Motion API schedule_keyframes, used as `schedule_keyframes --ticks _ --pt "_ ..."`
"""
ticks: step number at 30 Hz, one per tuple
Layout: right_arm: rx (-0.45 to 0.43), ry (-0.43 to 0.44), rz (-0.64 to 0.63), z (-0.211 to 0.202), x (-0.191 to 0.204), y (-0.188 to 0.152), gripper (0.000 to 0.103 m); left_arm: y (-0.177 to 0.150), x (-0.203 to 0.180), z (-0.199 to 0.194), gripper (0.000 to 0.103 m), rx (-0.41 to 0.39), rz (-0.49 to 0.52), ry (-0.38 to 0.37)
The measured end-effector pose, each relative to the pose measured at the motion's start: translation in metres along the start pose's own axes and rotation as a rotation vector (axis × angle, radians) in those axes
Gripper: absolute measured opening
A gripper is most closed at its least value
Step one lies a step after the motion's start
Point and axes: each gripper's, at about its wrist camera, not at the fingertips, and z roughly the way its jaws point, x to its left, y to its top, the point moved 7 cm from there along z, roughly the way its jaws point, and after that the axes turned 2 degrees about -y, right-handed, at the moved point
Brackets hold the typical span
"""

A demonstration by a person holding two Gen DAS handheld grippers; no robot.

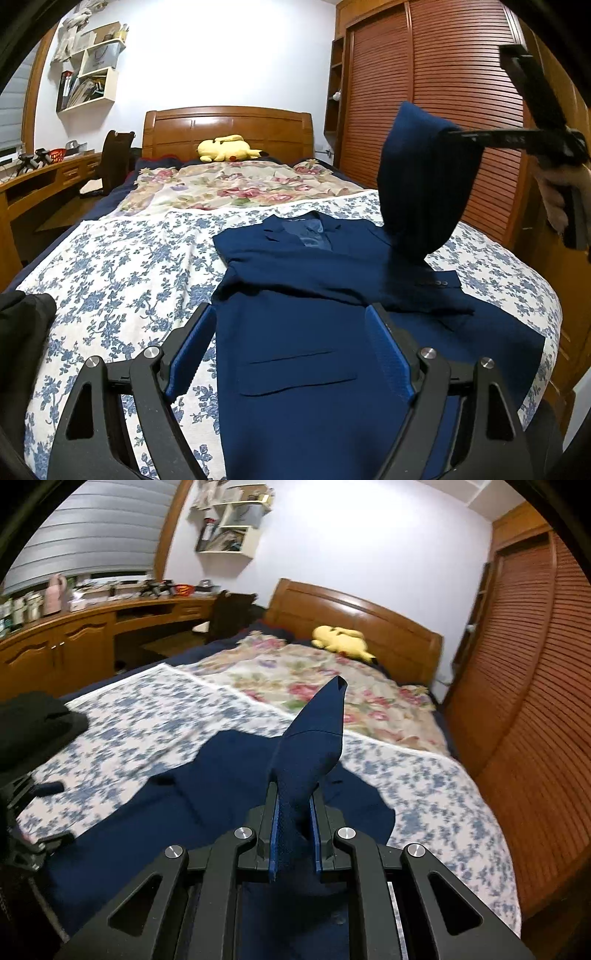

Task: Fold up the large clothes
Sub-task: 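Lift the sleeve with the right tool, fold it over the jacket body, release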

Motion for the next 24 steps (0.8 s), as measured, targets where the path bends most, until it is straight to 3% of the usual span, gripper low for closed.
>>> schedule_keyframes --ticks 5,9,12,16,20,24 --pt "0.023 0.078 -0.020 -0.009 0.010 -0.012 0.014 0.001 0.004 -0.002 0.083 -0.009 -0.003 0.009" --pt "0.118 0.147 0.043 0.020 -0.008 -0.015 0.016 0.000 0.005 -0.001 0.083 -0.006 -0.006 0.011" --pt "0.215 0.157 0.063 0.044 -0.014 -0.026 0.030 0.000 0.005 -0.001 0.083 -0.006 -0.005 0.012" --pt "0.198 0.188 0.070 0.041 -0.024 -0.021 0.054 0.000 0.007 -0.001 0.083 -0.003 -0.004 0.016" --pt "0.175 0.166 0.075 0.041 -0.030 -0.020 0.056 -0.001 0.011 -0.001 0.083 -0.001 -0.009 0.020" --pt "0.196 0.151 0.087 0.047 -0.025 -0.041 0.056 -0.002 0.012 -0.001 0.083 0.002 -0.010 0.024"
